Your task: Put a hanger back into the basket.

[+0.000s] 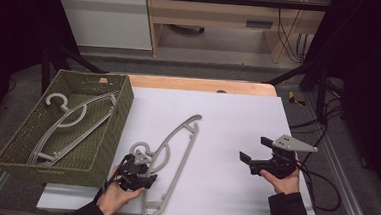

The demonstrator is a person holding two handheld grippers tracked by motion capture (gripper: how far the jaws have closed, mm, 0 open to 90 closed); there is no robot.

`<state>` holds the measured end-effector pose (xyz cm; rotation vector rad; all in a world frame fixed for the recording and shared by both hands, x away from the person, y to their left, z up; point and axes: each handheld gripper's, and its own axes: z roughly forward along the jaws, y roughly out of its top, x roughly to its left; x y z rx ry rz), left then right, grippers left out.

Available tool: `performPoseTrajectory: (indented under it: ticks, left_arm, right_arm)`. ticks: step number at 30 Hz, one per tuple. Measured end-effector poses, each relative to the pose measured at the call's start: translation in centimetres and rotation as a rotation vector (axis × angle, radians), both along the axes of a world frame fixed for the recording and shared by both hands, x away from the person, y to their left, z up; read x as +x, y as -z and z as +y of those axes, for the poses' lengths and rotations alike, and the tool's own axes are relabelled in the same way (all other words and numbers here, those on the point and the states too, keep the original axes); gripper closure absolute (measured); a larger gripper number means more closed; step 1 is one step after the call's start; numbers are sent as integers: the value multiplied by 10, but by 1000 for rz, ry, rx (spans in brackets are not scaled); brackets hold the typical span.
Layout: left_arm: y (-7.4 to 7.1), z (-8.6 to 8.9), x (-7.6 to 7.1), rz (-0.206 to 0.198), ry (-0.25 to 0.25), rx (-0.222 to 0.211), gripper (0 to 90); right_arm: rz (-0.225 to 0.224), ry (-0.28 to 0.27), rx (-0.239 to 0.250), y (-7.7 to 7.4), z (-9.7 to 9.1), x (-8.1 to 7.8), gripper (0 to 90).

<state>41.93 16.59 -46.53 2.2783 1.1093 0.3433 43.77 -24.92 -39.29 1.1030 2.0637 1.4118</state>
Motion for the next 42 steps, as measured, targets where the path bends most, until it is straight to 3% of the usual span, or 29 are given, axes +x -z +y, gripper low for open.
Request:
performPoseTrajectory:
  ticks: [5,6,12,18,21,25,26,30,32,33,35,42]
  left_arm:
    - [-1,-2,-1,1,-8,41,606]
    - [-1,-2,-1,1,-8,41,651]
    - [-2,-3,1,3,-3,48,666]
    - [-3,-4,7,17,43,8,695]
    - [-6,-3,12,-3,65,-4,753]
    - [-7,-2,14,11,60,-6,739]
    - [-3,-2,12,19,35,-12,697]
    - [-1,-2,4,25,19,-22,522]
    - [-1,-3,-1,24,17,-10,519]
    - [-1,-7,-6,8,21,32,528]
    - [-2,-8,-7,14,37,52,590]
    - [-6,2,-3,54,82,68,661]
  right_arm:
    - [4,-3,0,1,2,0,41]
    - [5,-3,1,1,2,0,41]
    - [6,-6,-2,1,2,1,41]
    - [9,-11,-10,2,2,1,41]
    - [8,-11,-11,2,2,1,41]
    - [6,-8,-7,2,2,1,41]
    - [7,-7,-7,2,2,1,41]
    - [9,-11,-12,2,2,1,41]
    - [7,-7,-7,2,2,1,41]
    - [8,-11,-10,2,2,1,41]
    - [8,-9,-8,2,2,1,41]
    - [4,-7,-4,1,2,0,41]
